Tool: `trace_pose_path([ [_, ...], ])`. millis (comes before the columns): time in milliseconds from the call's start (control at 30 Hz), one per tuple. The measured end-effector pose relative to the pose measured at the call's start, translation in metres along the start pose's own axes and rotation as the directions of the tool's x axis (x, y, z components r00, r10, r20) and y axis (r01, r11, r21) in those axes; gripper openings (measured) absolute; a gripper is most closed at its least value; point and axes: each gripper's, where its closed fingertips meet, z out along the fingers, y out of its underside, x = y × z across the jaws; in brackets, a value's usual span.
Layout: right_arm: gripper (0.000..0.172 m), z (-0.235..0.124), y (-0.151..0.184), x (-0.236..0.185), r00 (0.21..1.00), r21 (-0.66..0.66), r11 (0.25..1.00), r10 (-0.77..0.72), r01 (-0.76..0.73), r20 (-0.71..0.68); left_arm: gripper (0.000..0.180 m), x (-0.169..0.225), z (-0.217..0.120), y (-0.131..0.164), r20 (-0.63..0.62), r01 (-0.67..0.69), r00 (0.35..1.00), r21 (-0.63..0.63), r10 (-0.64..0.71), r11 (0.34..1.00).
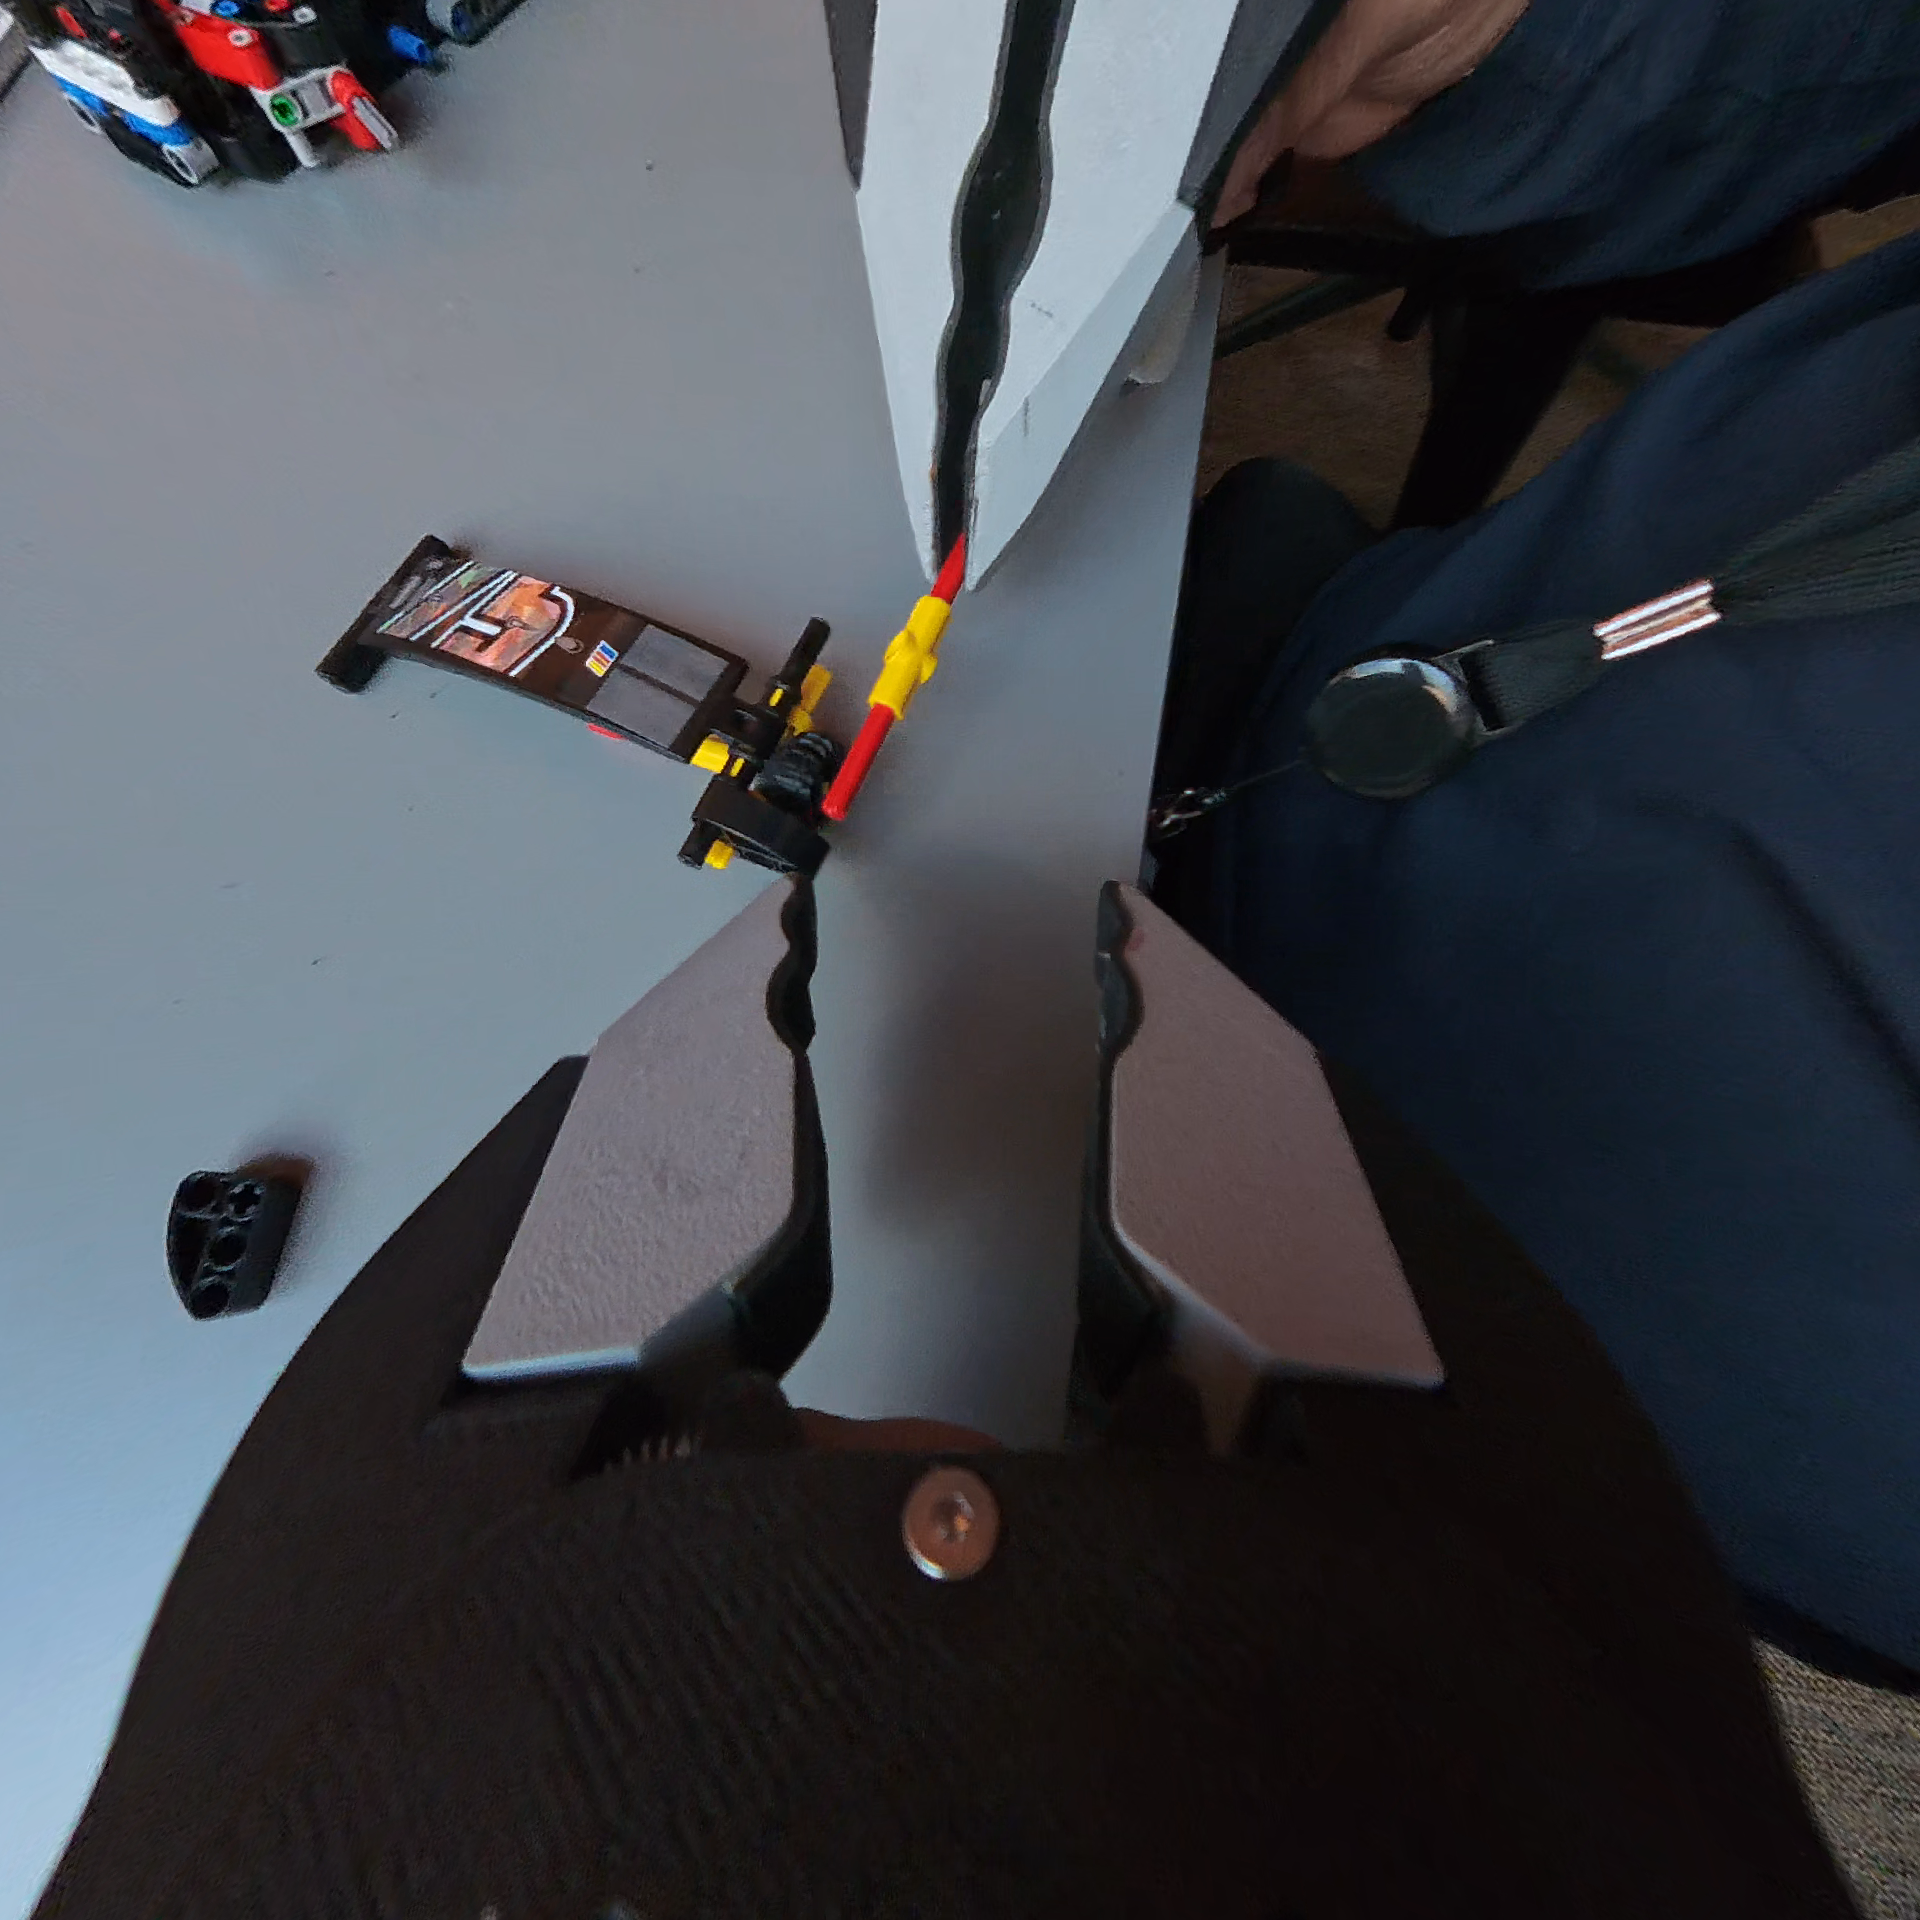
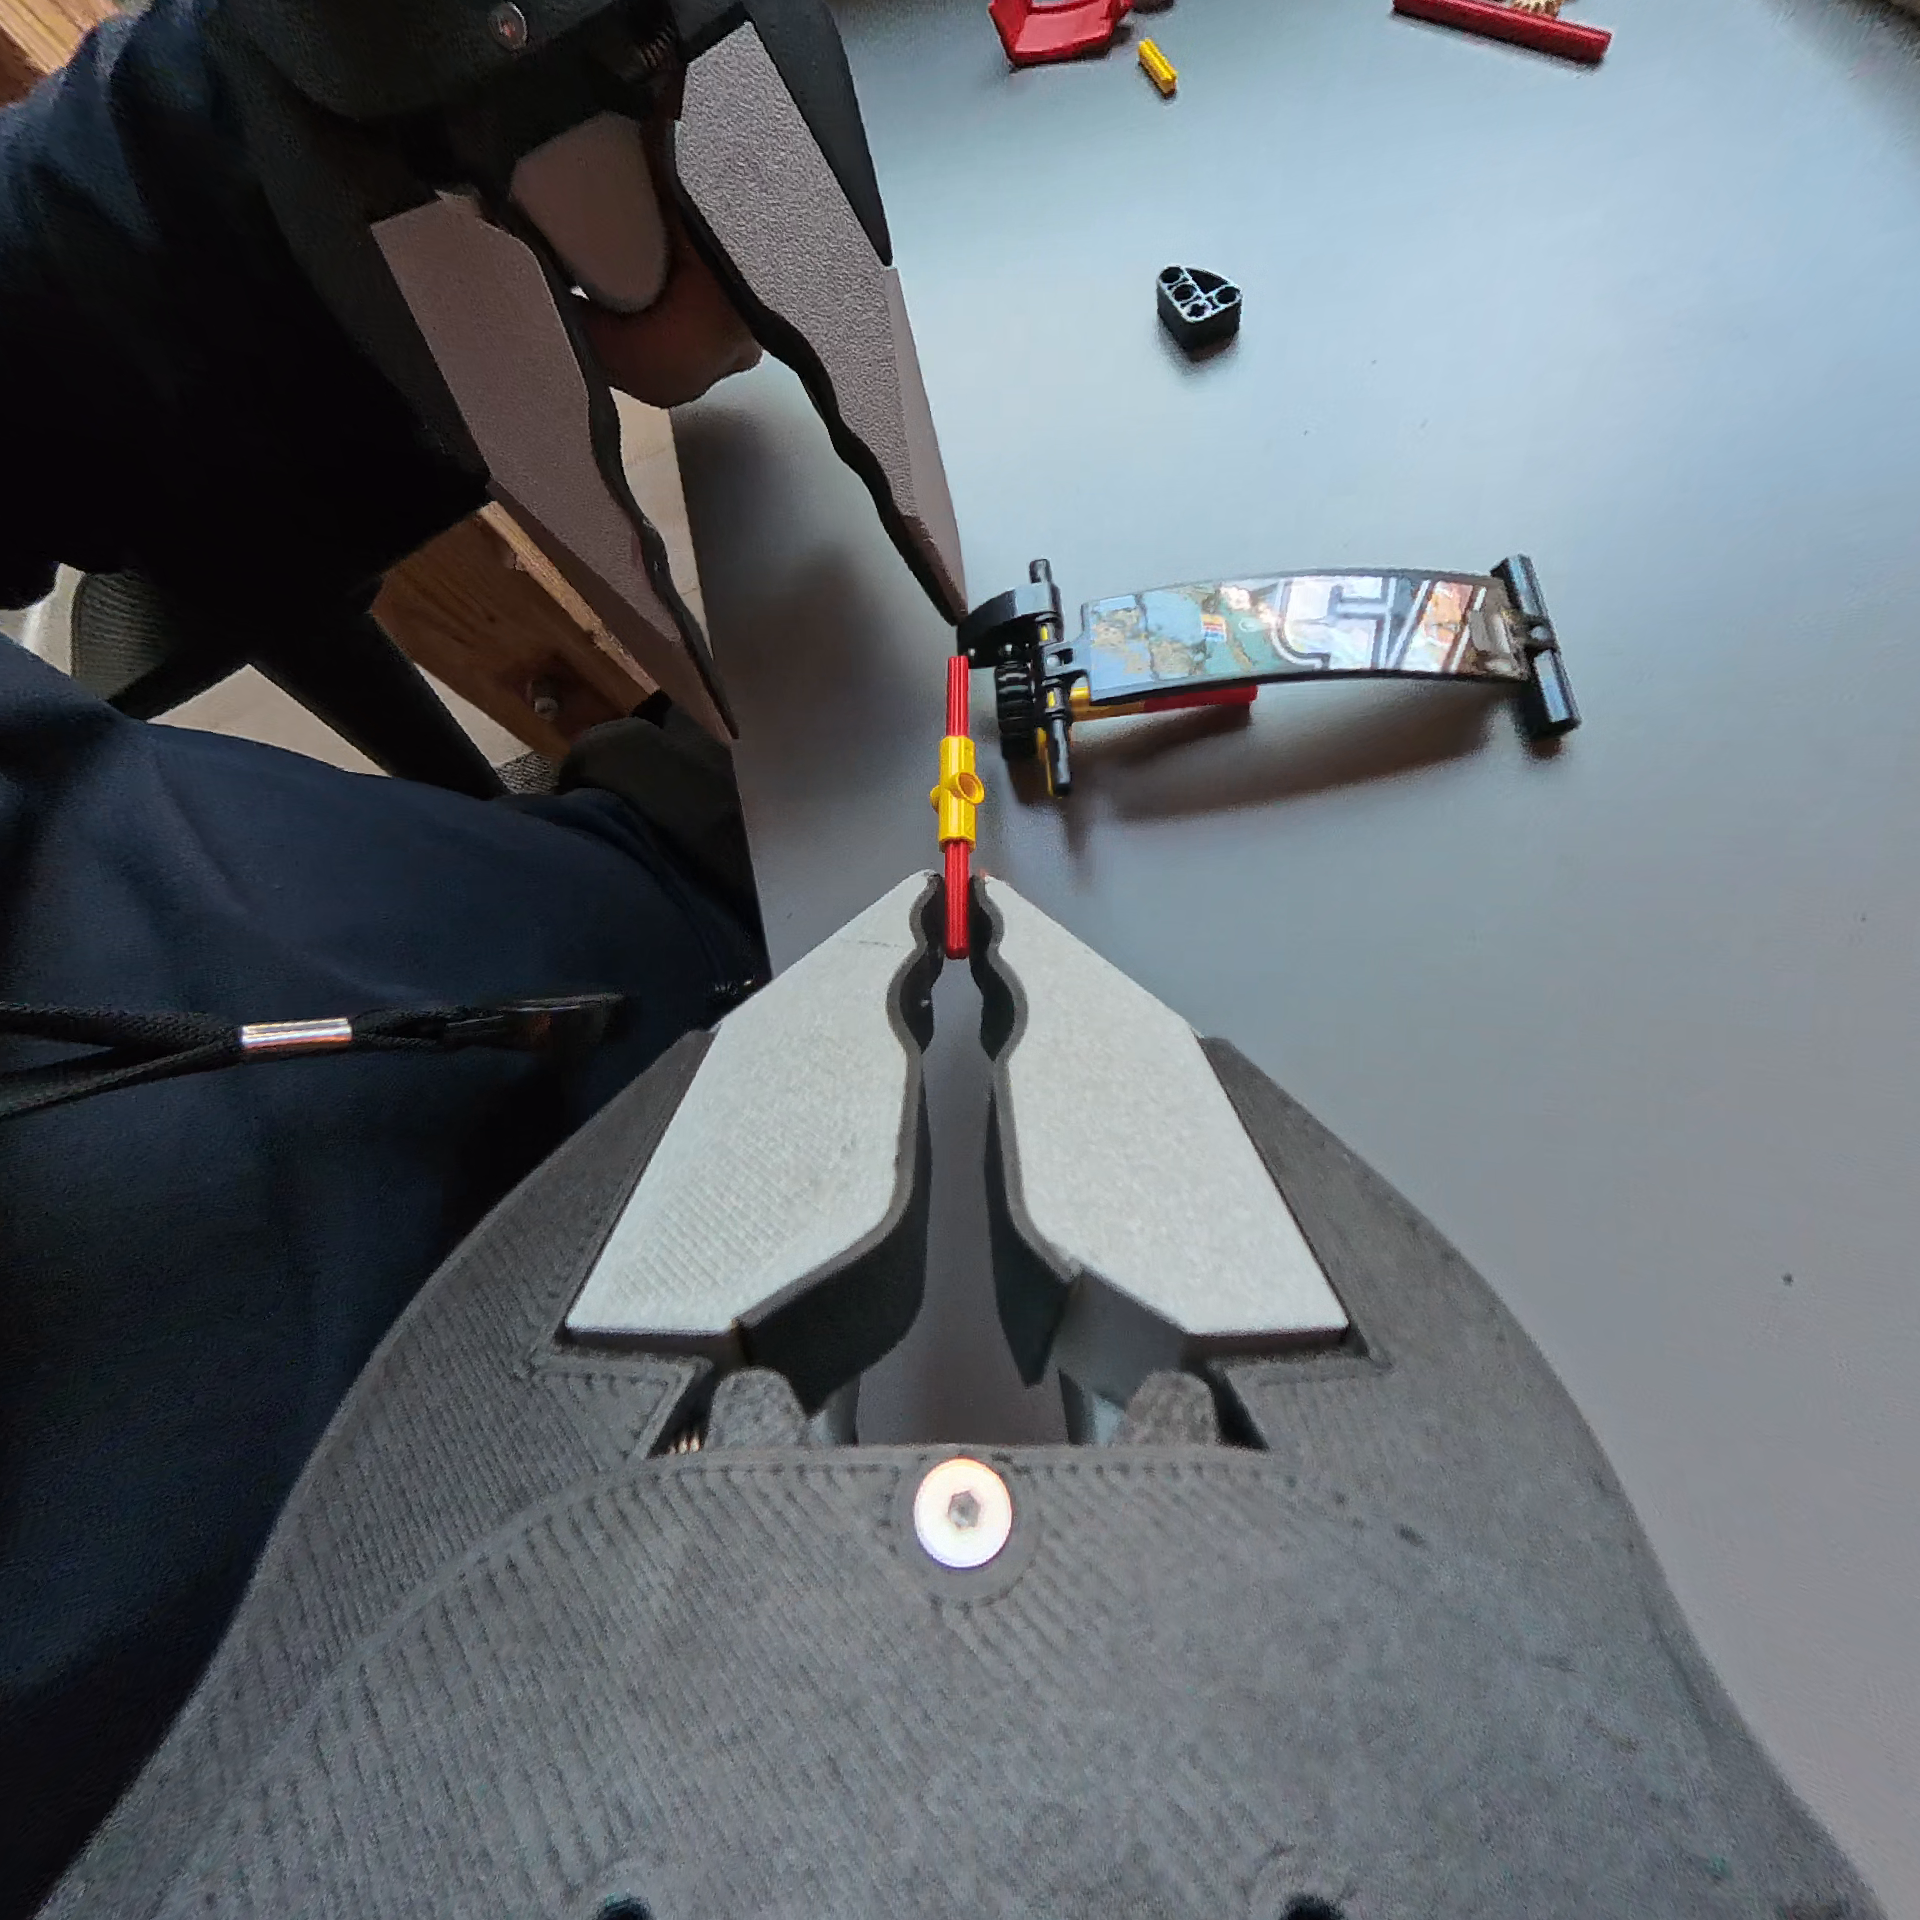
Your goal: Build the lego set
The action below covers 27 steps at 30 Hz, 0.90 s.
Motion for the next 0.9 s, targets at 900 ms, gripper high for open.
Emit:
trace_pose_path([
  [900, 0.001, 0.005, -0.001, 0.002, 0.993, -0.015, 1.0, 0.005, -0.007, -0.116, 0.026, -0.039, 0.011, 0.004, -0.084, -0.142, 0.987, -0.036, 0.139, 0.989],
])
